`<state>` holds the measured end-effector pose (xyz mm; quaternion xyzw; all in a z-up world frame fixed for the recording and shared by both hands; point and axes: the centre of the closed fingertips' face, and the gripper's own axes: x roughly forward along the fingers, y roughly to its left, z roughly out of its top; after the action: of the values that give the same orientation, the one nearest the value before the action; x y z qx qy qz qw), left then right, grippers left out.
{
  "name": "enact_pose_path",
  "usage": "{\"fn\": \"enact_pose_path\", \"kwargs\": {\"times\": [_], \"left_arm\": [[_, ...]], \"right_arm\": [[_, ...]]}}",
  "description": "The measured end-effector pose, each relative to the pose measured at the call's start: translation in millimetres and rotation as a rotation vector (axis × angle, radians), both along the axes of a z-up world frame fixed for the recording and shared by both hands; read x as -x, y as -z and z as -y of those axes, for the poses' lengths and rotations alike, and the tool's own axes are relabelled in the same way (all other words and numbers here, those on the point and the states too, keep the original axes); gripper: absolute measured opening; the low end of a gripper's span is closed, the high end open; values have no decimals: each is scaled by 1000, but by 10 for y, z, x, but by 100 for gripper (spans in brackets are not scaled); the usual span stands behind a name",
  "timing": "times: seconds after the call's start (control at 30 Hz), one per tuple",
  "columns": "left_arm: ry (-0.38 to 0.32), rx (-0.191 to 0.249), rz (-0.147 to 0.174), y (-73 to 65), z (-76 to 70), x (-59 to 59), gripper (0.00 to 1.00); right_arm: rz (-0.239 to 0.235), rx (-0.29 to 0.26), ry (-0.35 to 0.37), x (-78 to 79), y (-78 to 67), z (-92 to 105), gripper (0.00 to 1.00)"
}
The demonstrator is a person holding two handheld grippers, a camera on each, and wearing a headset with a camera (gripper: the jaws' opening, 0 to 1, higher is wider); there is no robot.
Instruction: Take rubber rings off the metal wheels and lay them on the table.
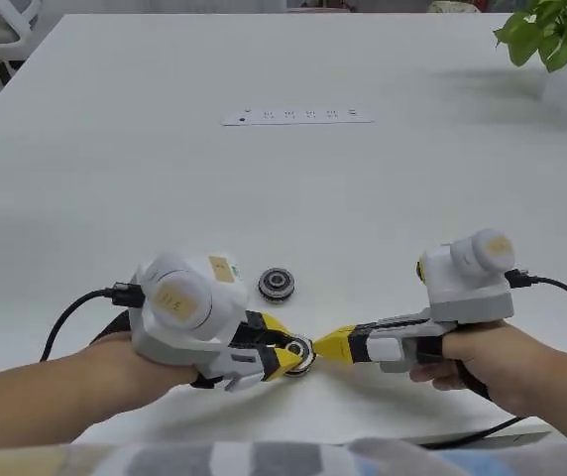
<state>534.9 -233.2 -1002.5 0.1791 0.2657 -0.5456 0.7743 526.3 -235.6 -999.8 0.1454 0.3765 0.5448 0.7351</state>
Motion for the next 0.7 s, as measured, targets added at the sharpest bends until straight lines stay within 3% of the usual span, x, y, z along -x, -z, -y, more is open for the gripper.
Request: {"fn": "enact_pose_path", "kwargs": {"times": [0.7], "left_arm": [[-6,-6,-6,3,-6,5,13]], "right_arm": [[-31,-20,-30,62,-29,-45,0]]}}
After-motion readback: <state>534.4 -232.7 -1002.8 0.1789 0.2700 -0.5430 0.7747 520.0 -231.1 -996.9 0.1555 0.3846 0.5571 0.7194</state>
